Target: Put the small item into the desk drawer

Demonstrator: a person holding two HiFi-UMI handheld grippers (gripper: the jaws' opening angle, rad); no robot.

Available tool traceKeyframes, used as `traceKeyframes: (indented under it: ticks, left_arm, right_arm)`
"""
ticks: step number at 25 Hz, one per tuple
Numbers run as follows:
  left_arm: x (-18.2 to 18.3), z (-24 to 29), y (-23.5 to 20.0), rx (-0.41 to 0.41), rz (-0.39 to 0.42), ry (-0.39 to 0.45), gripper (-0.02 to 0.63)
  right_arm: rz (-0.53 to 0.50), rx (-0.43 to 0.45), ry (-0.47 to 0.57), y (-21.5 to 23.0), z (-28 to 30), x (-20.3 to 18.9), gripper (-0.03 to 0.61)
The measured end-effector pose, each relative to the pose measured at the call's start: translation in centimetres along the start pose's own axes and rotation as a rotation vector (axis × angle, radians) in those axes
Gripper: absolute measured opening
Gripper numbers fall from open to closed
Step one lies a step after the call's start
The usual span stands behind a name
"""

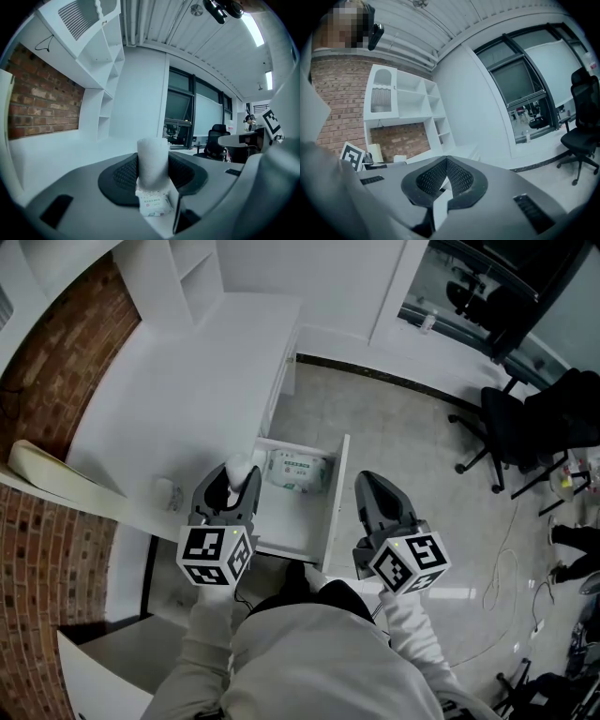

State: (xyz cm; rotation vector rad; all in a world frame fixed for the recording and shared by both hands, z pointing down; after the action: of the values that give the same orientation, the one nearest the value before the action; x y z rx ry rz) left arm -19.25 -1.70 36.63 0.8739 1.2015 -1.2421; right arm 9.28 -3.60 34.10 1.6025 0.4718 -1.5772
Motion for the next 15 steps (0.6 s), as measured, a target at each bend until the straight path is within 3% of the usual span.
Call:
traceKeyframes:
  ticks: [15]
  left_arm:
    - [0.6,2.7,-0.6,-0.019,0.003,0.002,0.189]
  right_arm:
    - [-0.023,-0.019,0.037,1.1,1.5,1.3,0.028]
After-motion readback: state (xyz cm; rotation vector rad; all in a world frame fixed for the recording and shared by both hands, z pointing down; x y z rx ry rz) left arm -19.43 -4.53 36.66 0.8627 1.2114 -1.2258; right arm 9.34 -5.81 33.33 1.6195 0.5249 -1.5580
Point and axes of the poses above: the fingertips, and each gripper's own axes: z forward along the fingers, y to its right, x out of its top, the point moved 10 cm from there along -z, backward along the fingers, and after that the axes turned 5 degrees about x, right-handed, at the moved point
